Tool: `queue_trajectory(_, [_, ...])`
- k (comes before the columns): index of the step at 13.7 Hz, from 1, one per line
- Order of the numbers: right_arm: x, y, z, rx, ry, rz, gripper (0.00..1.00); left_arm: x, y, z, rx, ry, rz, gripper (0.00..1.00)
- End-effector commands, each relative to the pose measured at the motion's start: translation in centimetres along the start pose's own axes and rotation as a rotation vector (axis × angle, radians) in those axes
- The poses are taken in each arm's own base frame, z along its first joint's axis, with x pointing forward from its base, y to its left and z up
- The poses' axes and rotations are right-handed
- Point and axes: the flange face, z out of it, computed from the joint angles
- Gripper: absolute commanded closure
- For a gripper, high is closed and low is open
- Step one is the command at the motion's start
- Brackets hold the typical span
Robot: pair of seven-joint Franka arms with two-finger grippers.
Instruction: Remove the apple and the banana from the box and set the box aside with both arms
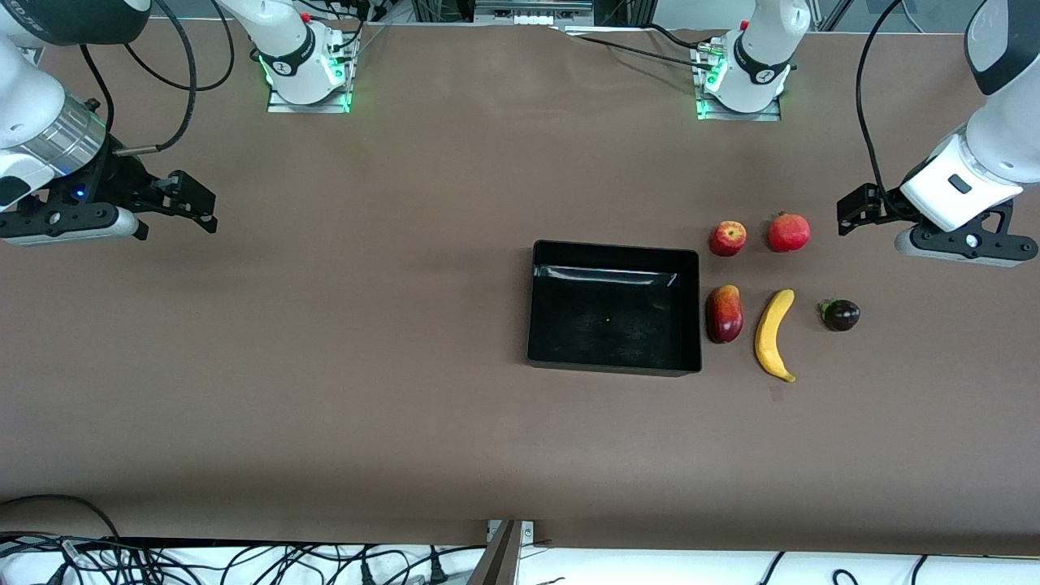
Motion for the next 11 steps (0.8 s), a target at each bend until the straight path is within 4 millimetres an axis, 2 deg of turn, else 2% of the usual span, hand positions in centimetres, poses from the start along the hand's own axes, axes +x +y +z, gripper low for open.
queue_trajectory(1, [0.1,-0.3,-0.2,0.001,0.002,0.003,0.0,-1.0,2.1,-0.3,-0.02,-0.006,-0.007,0.0])
queue_trajectory(2, [0.7,-0.3,1.4,0.0,-0.019,-0.004,0.0,-1.0,2.5,-0.2,-0.018,-0.011,-0.043,0.0])
queue_trajectory(3, [1.7,-1.8,4.3,-0.004,-0.054,-0.043,0.0,-1.0,2.4,-0.2,-0.018,-0.013,-0.068,0.0])
queue_trajectory(4, [2.0,-3.6,4.6,-0.004,-0.052,-0.071,0.0,-1.1,2.5,-0.2,-0.017,-0.019,-0.077,0.0])
queue_trajectory(5, [2.1,-4.6,5.6,-0.006,-0.069,-0.091,0.0,-1.1,2.4,-0.1,-0.02,-0.025,-0.084,0.0])
queue_trajectory(7, [2.5,-6.3,10.3,-0.003,-0.159,-0.124,0.0,-1.0,2.5,-0.1,-0.057,-0.027,-0.112,0.0])
queue_trajectory(8, [2.6,-6.6,11.3,0.006,-0.177,-0.139,0.0,-0.7,2.4,0.6,-0.063,-0.039,-0.116,0.0])
queue_trajectory(9, [2.3,-9.1,11.7,0.022,-0.176,-0.154,0.0,-0.5,2.3,0.9,-0.065,-0.045,-0.114,0.0])
queue_trajectory(10, [2.2,-12.4,13.0,0.035,-0.183,-0.18,0.0,0.0,2.0,0.7,-0.066,-0.043,-0.123,0.0])
queue_trajectory(11, [2.1,-14.8,14.2,0.053,-0.178,-0.131,0.0,0.5,1.8,0.4,-0.066,-0.065,-0.122,0.0])
